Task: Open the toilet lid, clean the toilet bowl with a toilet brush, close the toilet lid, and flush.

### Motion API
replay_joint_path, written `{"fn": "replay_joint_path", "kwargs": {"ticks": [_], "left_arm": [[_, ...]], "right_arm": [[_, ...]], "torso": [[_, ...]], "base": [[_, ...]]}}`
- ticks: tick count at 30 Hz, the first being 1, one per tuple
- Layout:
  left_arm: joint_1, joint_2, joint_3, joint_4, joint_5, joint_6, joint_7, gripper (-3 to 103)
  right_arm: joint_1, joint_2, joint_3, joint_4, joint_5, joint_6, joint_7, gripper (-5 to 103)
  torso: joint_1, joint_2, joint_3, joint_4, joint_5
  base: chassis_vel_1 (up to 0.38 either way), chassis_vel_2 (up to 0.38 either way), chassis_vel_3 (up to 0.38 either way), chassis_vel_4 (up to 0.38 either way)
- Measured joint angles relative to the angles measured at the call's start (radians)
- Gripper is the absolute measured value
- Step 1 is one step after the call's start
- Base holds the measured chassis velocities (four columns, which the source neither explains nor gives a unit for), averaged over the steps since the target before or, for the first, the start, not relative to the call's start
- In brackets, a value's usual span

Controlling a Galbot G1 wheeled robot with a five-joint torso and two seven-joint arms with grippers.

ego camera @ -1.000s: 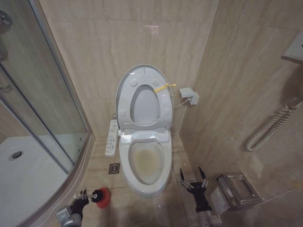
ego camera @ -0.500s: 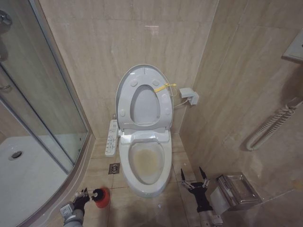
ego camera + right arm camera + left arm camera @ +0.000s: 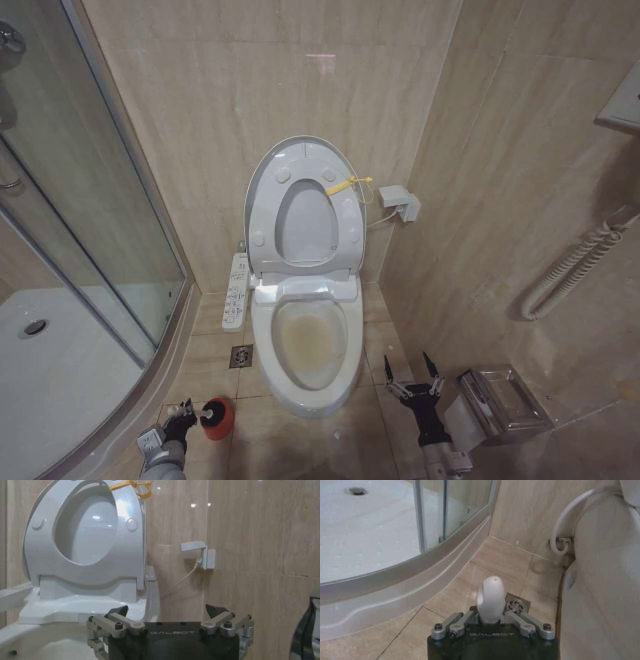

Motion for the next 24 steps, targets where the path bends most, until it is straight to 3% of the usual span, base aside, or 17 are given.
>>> {"fn": "replay_joint_path", "kwargs": {"ticks": [10, 11, 18, 19, 24], "left_arm": [[-0.002, -0.004, 0.0, 0.004, 0.003, 0.008, -0.004, 18], [0.002, -0.003, -0.002, -0.004, 0.003, 0.01, -0.004, 24], [0.024, 0.003, -0.012, -0.051, 0.006, 0.013, -0.004, 24], [0.029, 0.005, -0.015, -0.063, 0.008, 0.013, -0.003, 51], [0.043, 0.01, -0.023, -0.095, 0.01, 0.013, -0.002, 51]], "right_arm": [[0.008, -0.003, -0.003, -0.005, 0.008, -0.001, -0.001, 100], [0.008, -0.003, -0.003, -0.005, 0.008, -0.001, -0.001, 100], [0.002, 0.002, -0.004, 0.002, 0.008, -0.001, -0.002, 100], [-0.001, 0.005, -0.005, 0.006, 0.008, -0.001, -0.002, 100], [-0.006, 0.008, -0.005, 0.012, 0.006, 0.0, -0.003, 100]], "torso": [[0.0, 0.0, 0.0, 0.0, 0.0], [0.0, 0.0, 0.0, 0.0, 0.0], [0.0, 0.0, 0.0, 0.0, 0.0], [0.0, 0.0, 0.0, 0.0, 0.0], [0.0, 0.0, 0.0, 0.0, 0.0]], "base": [[0.0, 0.0, 0.0, 0.0], [0.0, 0.0, 0.0, 0.0], [0.0, 0.0, 0.0, 0.0], [0.0, 0.0, 0.0, 0.0], [0.0, 0.0, 0.0, 0.0]]}}
